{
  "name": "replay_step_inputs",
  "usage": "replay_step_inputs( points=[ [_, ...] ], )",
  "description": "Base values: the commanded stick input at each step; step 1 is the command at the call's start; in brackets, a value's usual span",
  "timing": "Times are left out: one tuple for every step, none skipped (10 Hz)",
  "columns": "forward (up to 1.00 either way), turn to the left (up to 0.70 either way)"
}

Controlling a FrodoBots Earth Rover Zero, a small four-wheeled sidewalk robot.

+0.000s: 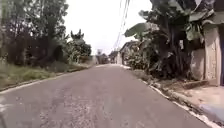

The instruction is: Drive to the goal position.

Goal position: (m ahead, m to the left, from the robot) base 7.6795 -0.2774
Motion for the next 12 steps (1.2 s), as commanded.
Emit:
replay_step_inputs(
  points=[
    [0.7,0.02],
    [0.7,0.02],
    [0.7,0.02],
    [0.7,0.02],
    [0.7,0.02],
    [0.7,0.0],
    [0.7,0.0],
    [0.7,0.0],
    [0.7,0.0],
    [0.7,0.0],
    [0.7,0.0],
    [0.7,0.02]
  ],
)
